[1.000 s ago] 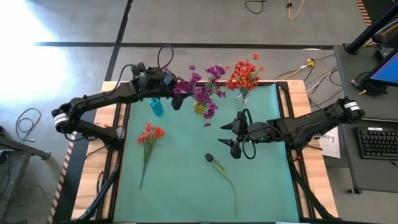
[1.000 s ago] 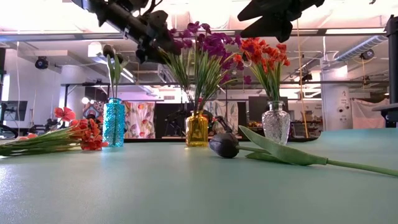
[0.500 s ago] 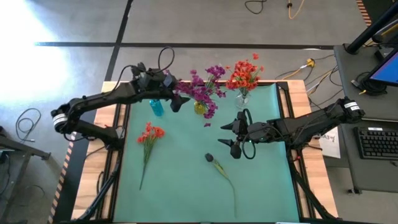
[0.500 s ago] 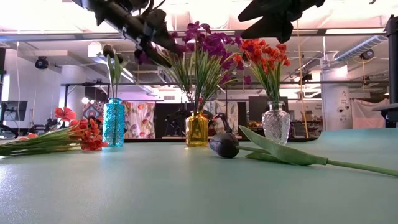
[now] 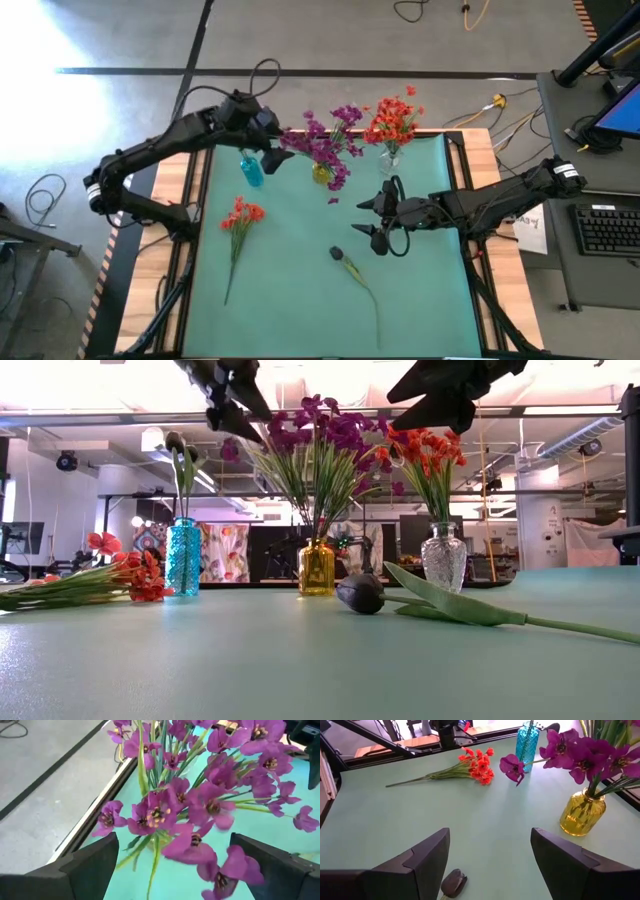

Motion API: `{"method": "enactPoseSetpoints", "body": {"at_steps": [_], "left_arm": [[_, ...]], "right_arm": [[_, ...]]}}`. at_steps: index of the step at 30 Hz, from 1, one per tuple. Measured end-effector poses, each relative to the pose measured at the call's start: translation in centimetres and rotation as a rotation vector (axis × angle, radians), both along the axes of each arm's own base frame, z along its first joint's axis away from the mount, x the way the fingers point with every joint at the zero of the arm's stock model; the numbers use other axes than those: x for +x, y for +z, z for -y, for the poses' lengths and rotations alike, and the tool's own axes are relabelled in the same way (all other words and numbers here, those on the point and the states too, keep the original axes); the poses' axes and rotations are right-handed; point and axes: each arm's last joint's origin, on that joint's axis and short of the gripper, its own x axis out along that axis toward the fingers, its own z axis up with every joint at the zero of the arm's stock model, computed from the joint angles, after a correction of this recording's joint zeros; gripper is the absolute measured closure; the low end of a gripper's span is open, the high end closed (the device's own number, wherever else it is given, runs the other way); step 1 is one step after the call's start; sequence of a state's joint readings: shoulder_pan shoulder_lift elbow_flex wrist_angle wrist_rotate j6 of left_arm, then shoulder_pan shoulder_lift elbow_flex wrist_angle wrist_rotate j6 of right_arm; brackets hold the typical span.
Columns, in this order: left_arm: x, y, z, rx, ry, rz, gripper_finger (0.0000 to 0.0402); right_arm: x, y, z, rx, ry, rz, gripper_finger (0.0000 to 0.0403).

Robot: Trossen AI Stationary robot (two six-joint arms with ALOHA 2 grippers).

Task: Sort flowers into vase by color
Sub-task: Put the orange flowers into the transparent vase

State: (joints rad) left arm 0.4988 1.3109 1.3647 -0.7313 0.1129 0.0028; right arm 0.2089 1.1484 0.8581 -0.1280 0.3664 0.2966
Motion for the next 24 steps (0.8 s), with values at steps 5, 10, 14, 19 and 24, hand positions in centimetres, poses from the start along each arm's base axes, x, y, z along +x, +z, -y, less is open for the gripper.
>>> {"method": "enactPoseSetpoints", "body": {"at_steps": [5, 10, 14, 19, 24], "left_arm": [[-0.7, 1.8, 0.4, -0.007, -0.005, -0.019, 0.0035], [-1.6, 2.1, 2.0, -0.104, 0.01, -0.074, 0.0035], [-1.9, 1.5, 4.3, -0.185, -0.011, -0.092, 0.0035], [-1.5, 1.7, 8.3, -0.237, -0.082, -0.073, 0.0035], [-1.8, 1.3, 12.3, -0.251, -0.036, -0.112, 0.0035]], "right_arm": [[-0.1, -0.3, 0.0, 0.043, -0.023, -0.022, 0.0131], [0.1, -1.1, -0.1, 0.096, -0.055, -0.062, 0.0136], [1.0, -2.4, -0.5, 0.179, -0.013, -0.113, 0.0147], [2.3, -3.3, -1.3, 0.294, 0.06, -0.178, 0.016], [2.7, -4.3, -2.9, 0.369, 0.062, -0.302, 0.0167]]}}
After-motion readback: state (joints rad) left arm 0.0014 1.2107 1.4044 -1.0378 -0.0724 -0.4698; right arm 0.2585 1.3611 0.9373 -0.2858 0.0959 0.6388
